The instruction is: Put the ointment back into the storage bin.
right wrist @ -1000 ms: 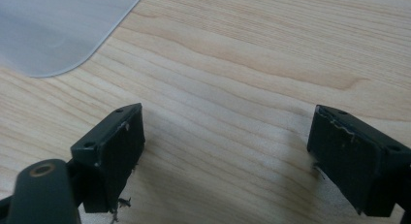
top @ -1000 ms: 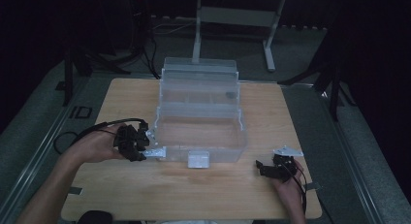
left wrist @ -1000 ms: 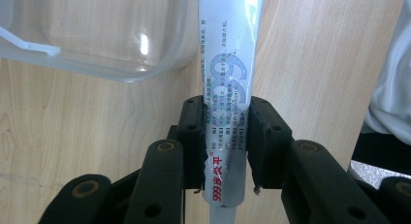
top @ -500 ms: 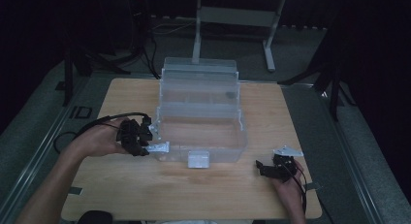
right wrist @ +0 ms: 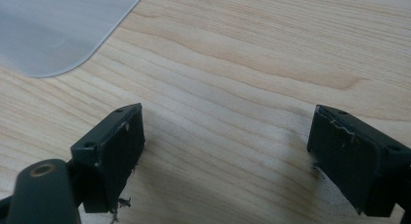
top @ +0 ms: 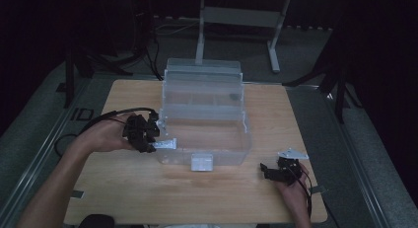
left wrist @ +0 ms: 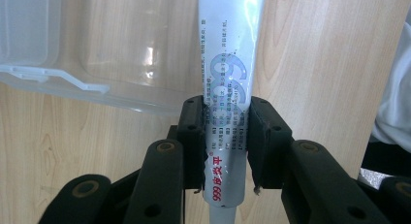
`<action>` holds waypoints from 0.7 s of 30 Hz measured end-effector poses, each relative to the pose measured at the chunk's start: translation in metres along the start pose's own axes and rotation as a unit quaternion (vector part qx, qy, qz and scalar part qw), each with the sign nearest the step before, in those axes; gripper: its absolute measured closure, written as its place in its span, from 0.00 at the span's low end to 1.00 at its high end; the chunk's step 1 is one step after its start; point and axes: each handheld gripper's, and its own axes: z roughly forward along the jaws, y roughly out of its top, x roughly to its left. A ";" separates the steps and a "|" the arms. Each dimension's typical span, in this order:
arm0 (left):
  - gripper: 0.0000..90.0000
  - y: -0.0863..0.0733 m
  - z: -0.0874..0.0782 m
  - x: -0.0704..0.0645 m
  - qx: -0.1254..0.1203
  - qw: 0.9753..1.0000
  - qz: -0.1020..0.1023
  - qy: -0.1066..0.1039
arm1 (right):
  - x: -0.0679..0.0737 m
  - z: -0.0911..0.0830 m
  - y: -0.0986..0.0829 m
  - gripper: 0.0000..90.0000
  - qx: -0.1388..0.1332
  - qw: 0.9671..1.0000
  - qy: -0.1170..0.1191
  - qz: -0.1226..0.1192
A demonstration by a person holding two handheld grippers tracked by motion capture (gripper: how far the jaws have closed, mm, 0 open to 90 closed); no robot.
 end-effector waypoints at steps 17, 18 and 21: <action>0.78 0.012 0.000 0.012 0.003 1.000 0.008 0.004 | 0.000 0.000 0.000 0.14 0.000 1.000 0.000 0.000; 0.78 0.013 0.001 0.012 0.003 1.000 0.008 0.004 | 0.000 0.000 0.000 0.14 0.000 1.000 0.000 0.000; 0.78 0.014 0.001 0.013 0.003 1.000 0.008 0.003 | 0.000 0.000 0.000 0.14 0.000 1.000 0.000 0.000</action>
